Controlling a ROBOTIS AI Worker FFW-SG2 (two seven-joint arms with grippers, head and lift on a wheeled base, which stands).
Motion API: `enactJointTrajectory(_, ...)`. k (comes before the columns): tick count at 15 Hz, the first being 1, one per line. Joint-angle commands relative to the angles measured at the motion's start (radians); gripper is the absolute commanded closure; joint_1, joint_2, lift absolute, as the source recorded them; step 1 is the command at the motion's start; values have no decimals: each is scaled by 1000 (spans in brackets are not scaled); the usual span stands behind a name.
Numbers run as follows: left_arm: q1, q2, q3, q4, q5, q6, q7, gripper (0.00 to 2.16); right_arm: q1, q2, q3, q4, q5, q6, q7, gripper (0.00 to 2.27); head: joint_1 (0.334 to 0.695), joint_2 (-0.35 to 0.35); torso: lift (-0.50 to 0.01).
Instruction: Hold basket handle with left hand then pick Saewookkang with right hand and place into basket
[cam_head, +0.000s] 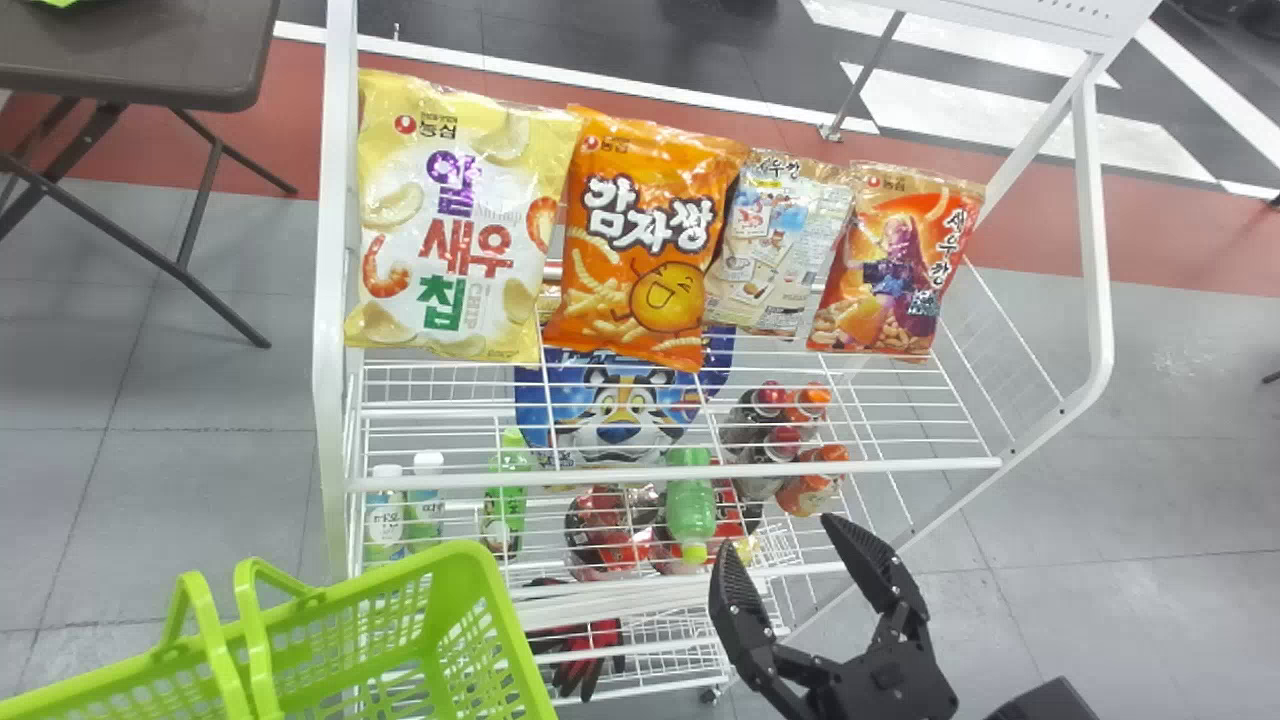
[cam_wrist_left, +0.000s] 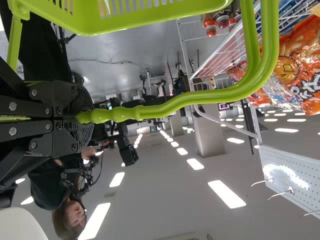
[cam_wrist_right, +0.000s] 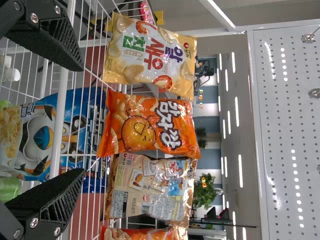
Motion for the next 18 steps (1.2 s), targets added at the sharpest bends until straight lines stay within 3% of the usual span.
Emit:
enactJointTrajectory(1,5,0,-3,0,0,32,-10,2155,3,0,-3,3,-3,-17,0,87,695,-350,-15)
enactJointTrajectory(10,14,0,-3,-1,2,32,-10,2155,-3,5,-25,3,-58,20,-9,87,695,-350,-15)
enactJointTrajectory(18,20,3,-7,-10,2,32,-10,2155,-274,2,-215,-23,-84,474,3,70,695,-350,-15)
